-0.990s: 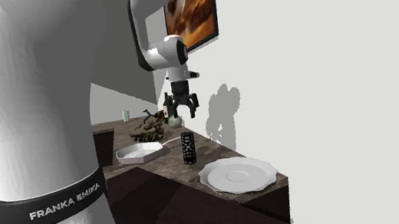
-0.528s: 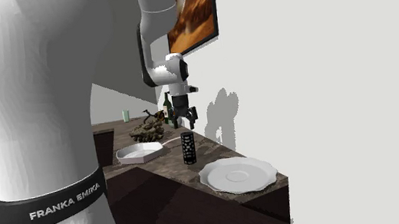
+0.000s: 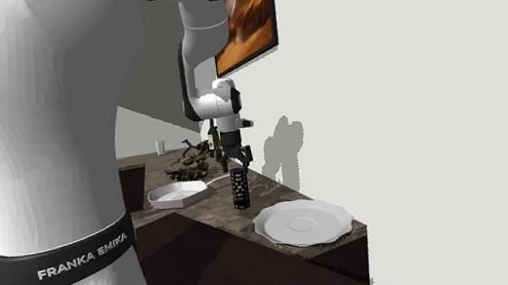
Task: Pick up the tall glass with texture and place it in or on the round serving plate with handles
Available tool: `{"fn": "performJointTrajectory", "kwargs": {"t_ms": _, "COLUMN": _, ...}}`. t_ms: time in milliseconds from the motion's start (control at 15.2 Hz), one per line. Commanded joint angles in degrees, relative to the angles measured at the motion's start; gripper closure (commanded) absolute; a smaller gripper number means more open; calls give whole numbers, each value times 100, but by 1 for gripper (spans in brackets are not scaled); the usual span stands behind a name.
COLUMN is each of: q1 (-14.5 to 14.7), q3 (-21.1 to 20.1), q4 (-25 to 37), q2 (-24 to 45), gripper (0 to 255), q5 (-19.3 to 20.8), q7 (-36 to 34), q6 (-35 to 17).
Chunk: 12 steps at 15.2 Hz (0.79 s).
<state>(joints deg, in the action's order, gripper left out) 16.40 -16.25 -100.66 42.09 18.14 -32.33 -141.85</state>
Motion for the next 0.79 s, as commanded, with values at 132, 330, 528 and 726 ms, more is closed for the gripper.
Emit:
{"fn": "performJointTrajectory", "kwargs": {"t_ms": 132, "q1": 3, "q3": 4, "q4": 4, "q2": 12, "gripper": 0, "q5": 4, "q7": -2, "q6": -10}}
{"fn": "performJointTrajectory", "kwargs": {"t_ms": 330, "q1": 2, "q3": 4, "q4": 4, "q2": 12, "gripper": 0, "q5": 4, "q7": -2, "q6": -9}}
{"fn": "performJointTrajectory", "kwargs": {"t_ms": 528, "q1": 2, "q3": 4, "q4": 4, "q2": 11, "gripper": 255, "q5": 4, "q7": -2, "q6": -9}}
{"fn": "performJointTrajectory", "kwargs": {"t_ms": 726, "q1": 1, "q3": 4, "q4": 6, "q2": 13, "gripper": 255, "q5": 4, "q7": 0, "q6": -8}}
